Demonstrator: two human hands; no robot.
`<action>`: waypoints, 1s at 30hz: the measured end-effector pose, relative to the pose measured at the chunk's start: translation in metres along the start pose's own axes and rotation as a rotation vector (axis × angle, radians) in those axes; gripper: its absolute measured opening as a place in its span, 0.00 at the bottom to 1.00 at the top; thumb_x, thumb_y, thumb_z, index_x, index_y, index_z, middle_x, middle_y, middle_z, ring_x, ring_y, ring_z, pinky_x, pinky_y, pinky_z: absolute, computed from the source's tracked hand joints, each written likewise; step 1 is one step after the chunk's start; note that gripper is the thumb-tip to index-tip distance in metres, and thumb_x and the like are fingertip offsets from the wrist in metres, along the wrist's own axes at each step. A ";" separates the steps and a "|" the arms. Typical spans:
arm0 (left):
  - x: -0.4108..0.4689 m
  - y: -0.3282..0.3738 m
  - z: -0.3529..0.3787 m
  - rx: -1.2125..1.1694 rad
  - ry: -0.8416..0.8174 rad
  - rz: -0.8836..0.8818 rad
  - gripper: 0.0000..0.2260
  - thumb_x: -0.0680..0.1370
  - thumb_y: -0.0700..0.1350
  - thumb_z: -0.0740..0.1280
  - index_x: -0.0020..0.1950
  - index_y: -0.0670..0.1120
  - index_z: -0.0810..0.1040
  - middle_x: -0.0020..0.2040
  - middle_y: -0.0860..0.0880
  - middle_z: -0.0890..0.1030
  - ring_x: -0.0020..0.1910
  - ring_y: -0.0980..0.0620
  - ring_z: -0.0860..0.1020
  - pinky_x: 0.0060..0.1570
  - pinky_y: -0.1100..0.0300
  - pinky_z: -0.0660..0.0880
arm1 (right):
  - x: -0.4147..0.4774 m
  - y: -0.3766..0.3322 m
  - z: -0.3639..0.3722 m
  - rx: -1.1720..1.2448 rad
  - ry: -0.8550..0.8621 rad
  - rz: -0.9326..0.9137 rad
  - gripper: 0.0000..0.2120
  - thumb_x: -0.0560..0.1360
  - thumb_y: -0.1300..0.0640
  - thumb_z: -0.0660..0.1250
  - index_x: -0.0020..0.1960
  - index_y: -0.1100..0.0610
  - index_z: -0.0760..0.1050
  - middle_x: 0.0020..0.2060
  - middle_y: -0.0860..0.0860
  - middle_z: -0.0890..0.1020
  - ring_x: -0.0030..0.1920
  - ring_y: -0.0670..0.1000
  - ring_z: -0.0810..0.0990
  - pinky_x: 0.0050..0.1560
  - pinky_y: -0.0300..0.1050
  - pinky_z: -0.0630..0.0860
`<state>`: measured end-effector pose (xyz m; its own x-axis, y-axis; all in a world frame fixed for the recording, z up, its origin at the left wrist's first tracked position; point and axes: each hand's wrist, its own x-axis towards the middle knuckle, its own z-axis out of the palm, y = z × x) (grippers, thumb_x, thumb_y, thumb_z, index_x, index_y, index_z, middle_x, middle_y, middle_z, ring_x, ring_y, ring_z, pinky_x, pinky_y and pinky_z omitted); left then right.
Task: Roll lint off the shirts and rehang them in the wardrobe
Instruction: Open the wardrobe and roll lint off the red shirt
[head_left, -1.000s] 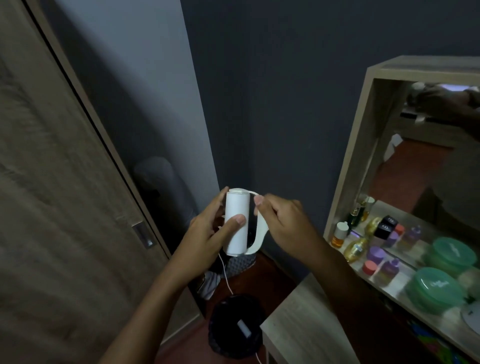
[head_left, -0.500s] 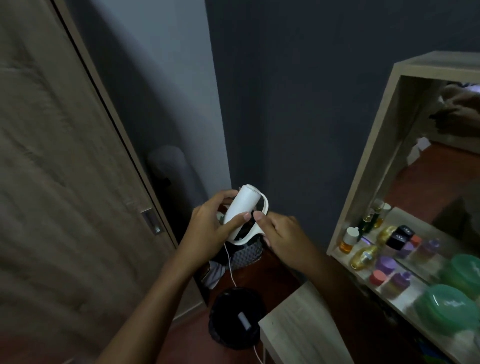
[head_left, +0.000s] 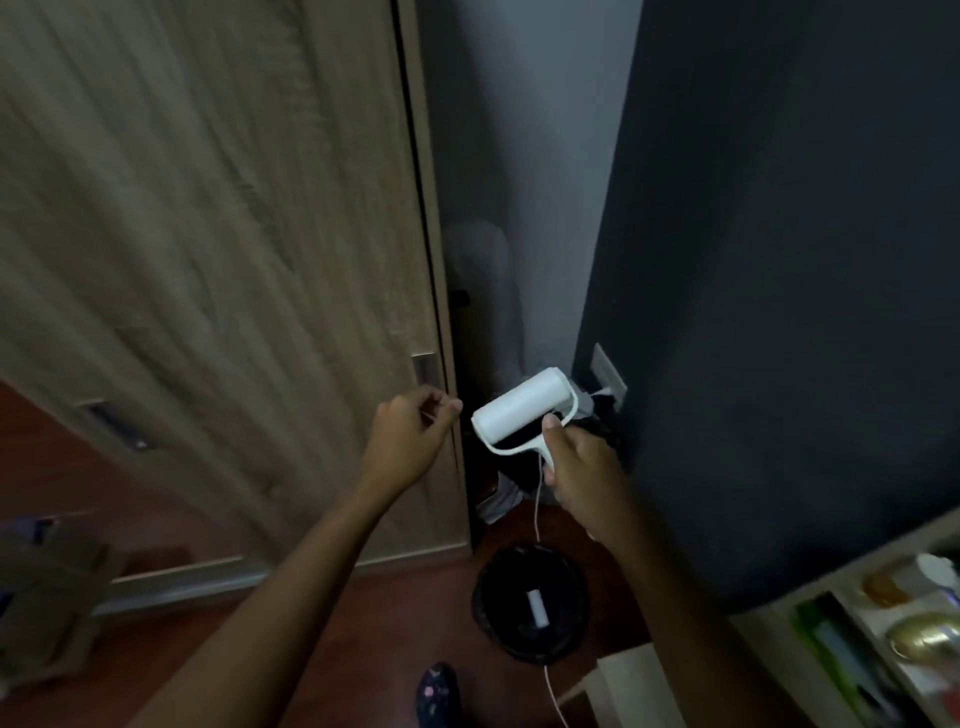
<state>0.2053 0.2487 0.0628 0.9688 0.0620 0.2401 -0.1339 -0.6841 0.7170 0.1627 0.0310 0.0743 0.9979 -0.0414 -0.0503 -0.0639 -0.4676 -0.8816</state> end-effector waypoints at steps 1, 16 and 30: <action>0.014 -0.019 0.001 0.055 0.003 -0.031 0.10 0.78 0.51 0.70 0.44 0.46 0.83 0.37 0.51 0.85 0.37 0.54 0.82 0.40 0.58 0.76 | 0.011 -0.003 0.011 0.013 0.015 0.023 0.24 0.82 0.42 0.56 0.31 0.53 0.71 0.26 0.49 0.77 0.32 0.50 0.77 0.40 0.48 0.72; 0.179 -0.154 0.042 0.412 -0.315 -0.105 0.17 0.80 0.54 0.65 0.44 0.41 0.83 0.43 0.41 0.84 0.43 0.41 0.83 0.40 0.55 0.75 | 0.126 -0.076 0.110 0.278 0.015 0.260 0.17 0.81 0.49 0.63 0.45 0.64 0.77 0.30 0.52 0.77 0.29 0.47 0.74 0.33 0.45 0.72; 0.174 -0.159 0.057 0.439 -0.246 -0.181 0.16 0.80 0.55 0.62 0.55 0.45 0.83 0.51 0.44 0.85 0.49 0.43 0.84 0.47 0.53 0.80 | 0.141 -0.084 0.124 0.339 -0.051 0.216 0.16 0.81 0.48 0.64 0.41 0.60 0.75 0.31 0.53 0.77 0.28 0.47 0.74 0.31 0.43 0.72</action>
<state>0.4067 0.3268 -0.0467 0.9957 0.0709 -0.0598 0.0884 -0.9214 0.3785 0.3108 0.1741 0.0830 0.9620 -0.0593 -0.2667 -0.2724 -0.1348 -0.9527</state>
